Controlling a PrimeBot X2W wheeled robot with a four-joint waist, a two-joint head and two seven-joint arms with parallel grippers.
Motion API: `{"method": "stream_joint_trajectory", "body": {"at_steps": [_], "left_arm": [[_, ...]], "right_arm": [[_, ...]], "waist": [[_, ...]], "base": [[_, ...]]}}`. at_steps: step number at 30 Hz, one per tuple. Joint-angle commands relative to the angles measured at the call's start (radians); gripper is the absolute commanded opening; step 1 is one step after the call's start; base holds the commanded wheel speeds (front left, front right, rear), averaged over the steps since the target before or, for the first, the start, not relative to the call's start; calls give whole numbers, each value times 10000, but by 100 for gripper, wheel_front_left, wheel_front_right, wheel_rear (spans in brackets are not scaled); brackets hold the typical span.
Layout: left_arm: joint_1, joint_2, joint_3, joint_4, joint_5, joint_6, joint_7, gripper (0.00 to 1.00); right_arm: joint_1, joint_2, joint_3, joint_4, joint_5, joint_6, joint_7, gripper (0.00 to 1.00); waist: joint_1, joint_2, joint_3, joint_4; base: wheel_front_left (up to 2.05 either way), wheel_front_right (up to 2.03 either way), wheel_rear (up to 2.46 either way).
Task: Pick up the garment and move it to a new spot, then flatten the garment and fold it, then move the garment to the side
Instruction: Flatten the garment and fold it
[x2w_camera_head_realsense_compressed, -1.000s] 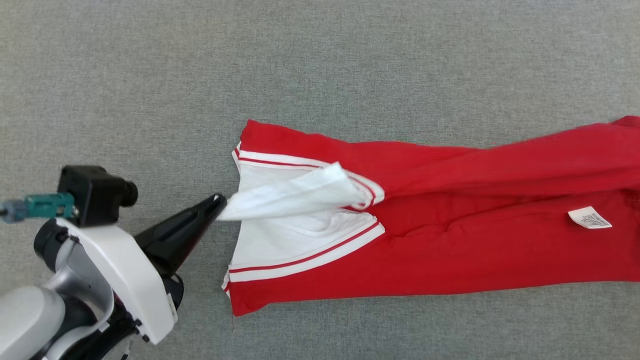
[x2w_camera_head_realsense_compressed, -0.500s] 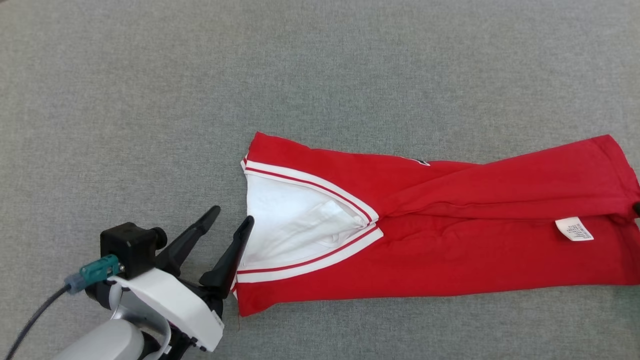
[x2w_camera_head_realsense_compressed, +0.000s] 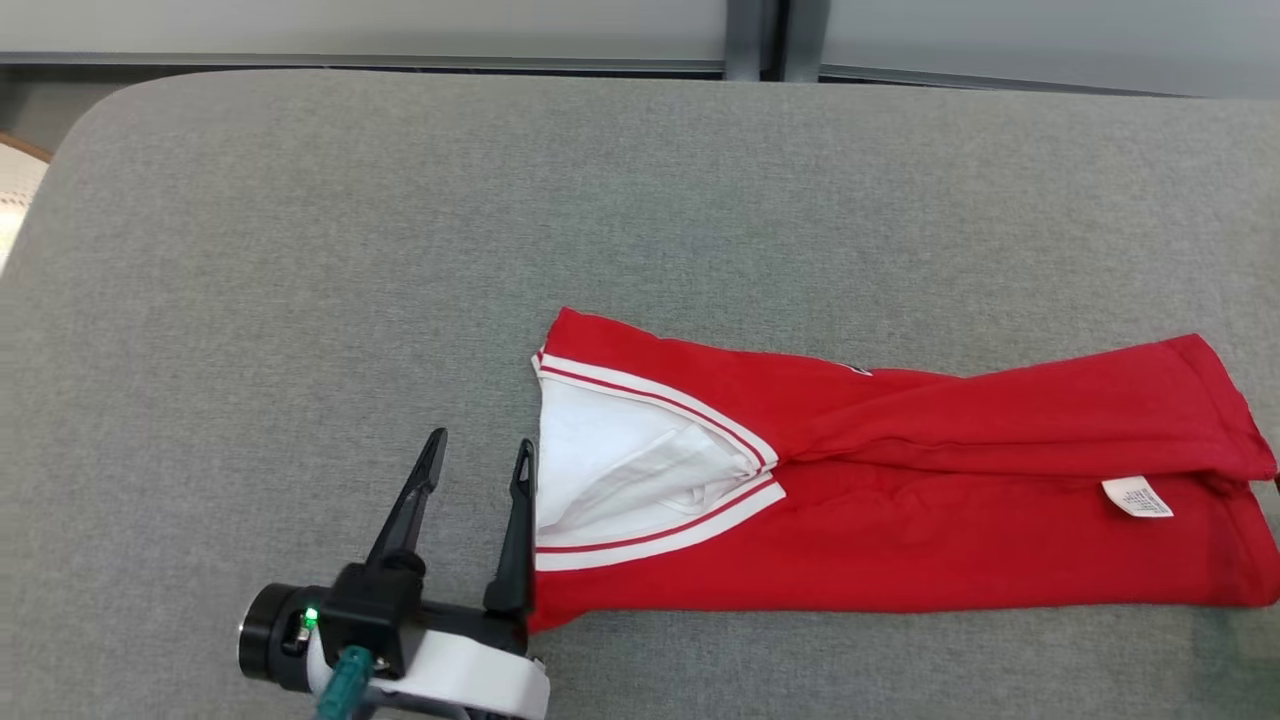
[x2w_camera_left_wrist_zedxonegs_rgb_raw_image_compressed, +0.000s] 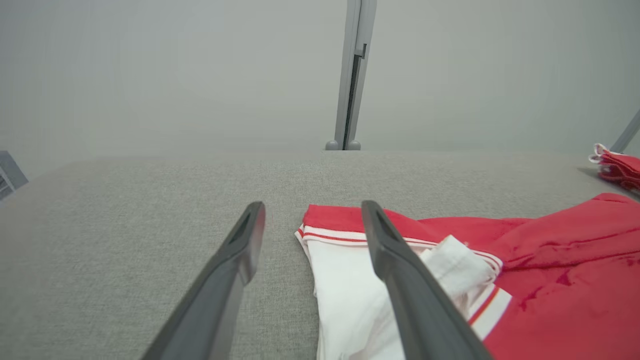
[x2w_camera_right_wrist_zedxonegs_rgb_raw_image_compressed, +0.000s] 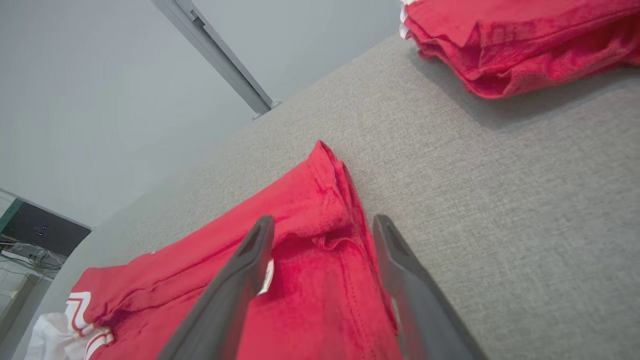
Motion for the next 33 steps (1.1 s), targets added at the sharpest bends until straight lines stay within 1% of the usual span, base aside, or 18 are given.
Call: {"method": "stream_joint_trajectory", "body": {"at_steps": [1, 2, 5, 7, 11, 13, 16, 19, 20, 21, 22, 23, 27, 33], "left_arm": [[312, -392, 297, 65, 831, -21, -39, 100], [312, -392, 297, 65, 831, -21, -39, 100], [661, -1025, 552, 178, 1928, -309, -41, 100], [827, -1409, 622, 271, 2446, -549, -41, 100], [1027, -1987, 947, 412, 3110, -1033, -42, 100], [1125, -2176, 1135, 479, 3335, -1238, -42, 100], [1309, -2372, 1475, 493, 3612, -1480, -43, 100], [1454, -2527, 1768, 447, 3814, -1702, -43, 100], [1490, -2562, 1863, 426, 3872, -1768, -43, 100], [1526, -2601, 1953, 402, 3928, -1835, -43, 100], [1569, -2638, 2037, 390, 3991, -1876, -43, 100], [1642, -2710, 2183, 380, 4086, -1998, -43, 100], [1628, -2805, 2386, 399, 4275, -2220, -42, 100], [1516, -2879, 2671, 421, 4471, -2466, -44, 100]], "right_arm": [[-456, 169, -40, 472, -219, -5, -156, 100], [-456, 169, -40, 472, -219, -5, -156, 100], [-994, 373, -51, 1397, -390, -5, -20, 100], [-1337, 459, -96, 2071, -576, -3, 154, 100], [-1864, 619, -102, 3509, -1042, -5, 730, 100], [-2034, 744, -26, 3946, -1278, -5, 1024, 100], [-1965, 1087, 213, 4249, -1441, -3, 1556, 100], [-1706, 1289, 419, 4107, -1605, -3, 1859, 100], [-1602, 1371, 502, 4025, -1640, -2, 1993, 85], [-1502, 1438, 578, 3943, -1671, -2, 2158, 58], [-1442, 1477, 589, 3880, -1714, -2, 2231, 36], [-1444, 1453, 449, 3816, -1863, -3, 2182, 0], [-1721, 1021, -25, 3880, -2251, -29, 1979, 0], [-2199, -24, -717, 3801, -2992, -12, 1864, 0]], "waist": [[0, -1, -169, 255], [0, -1, -169, 255], [0, -1, -221, 548], [0, -1, -230, 732], [0, -1, -193, 1053], [0, -1, -198, 1169], [0, -1, -211, 1256], [0, -1, -195, 1280], [0, -1, -192, 1271], [0, -1, -189, 1249], [0, -1, -185, 1211], [0, -1, -178, 1116], [0, -1, -168, 895], [0, -1, -53, 509]], "base": [[0, 0, 0], [0, 0, 0], [0, 0, 0], [0, 0, 0], [0, 0, 0], [0, 0, 0], [0, 0, 0], [0, 0, 0], [0, 0, 0], [0, 0, 0], [0, 0, 0], [0, 0, 0], [0, 0, 0], [0, 0, 0]]}}
